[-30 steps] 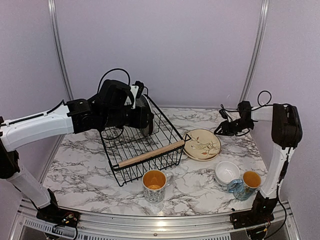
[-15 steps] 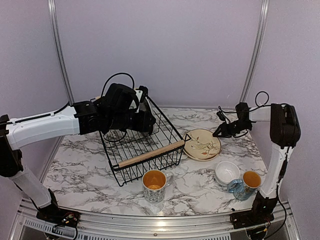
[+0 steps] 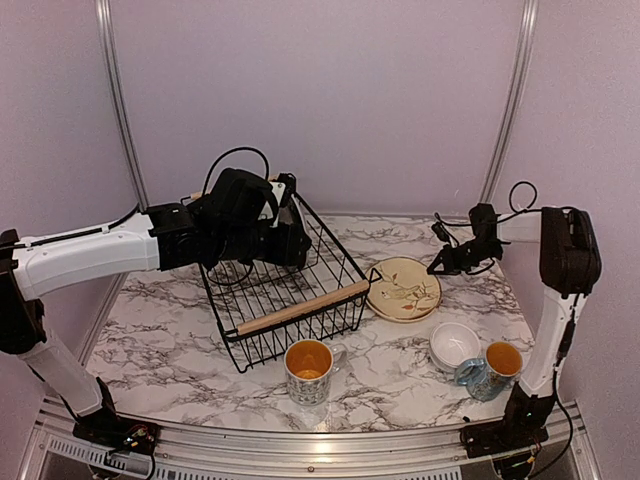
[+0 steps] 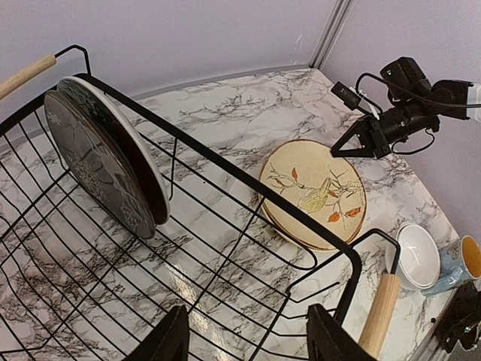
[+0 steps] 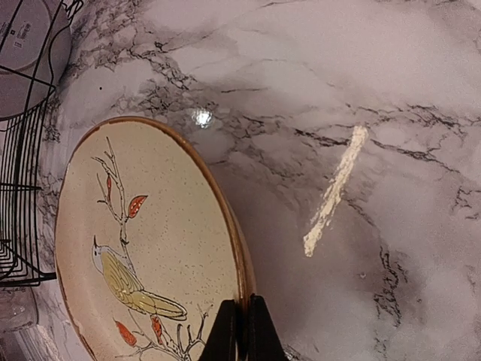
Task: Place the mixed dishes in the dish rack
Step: Grab the plate from the plate.
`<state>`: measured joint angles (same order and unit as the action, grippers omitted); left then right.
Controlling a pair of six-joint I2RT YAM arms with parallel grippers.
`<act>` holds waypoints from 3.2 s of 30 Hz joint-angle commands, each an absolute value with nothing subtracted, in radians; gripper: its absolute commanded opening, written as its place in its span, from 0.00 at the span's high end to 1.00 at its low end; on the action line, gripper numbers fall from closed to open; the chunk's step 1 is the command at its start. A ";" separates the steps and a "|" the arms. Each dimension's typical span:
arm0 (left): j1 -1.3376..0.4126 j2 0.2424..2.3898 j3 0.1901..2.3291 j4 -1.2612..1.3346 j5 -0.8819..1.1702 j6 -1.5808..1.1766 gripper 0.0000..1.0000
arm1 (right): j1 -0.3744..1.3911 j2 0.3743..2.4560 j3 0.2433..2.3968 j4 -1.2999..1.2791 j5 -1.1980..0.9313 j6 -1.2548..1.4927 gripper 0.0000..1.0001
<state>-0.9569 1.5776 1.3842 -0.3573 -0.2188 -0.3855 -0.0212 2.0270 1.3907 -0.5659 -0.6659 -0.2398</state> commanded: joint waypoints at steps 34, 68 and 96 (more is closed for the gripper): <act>-0.962 1.552 1.315 -0.342 -0.209 -0.374 0.44 | -0.319 1.937 1.351 -0.509 -0.569 -0.127 1.00; -0.962 1.559 1.298 -0.336 -0.206 -0.367 0.44 | -0.319 1.997 1.358 -0.561 -0.945 -0.144 1.00; -0.962 1.589 1.310 -0.343 -0.185 -0.367 0.44 | -0.469 1.686 1.241 -0.302 -0.709 0.042 1.00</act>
<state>-0.9569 1.5837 1.3094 -0.3489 -0.1993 -0.3737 -0.4465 1.7645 1.2388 -0.3973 -0.7132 -0.0212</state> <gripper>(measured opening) 0.562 0.029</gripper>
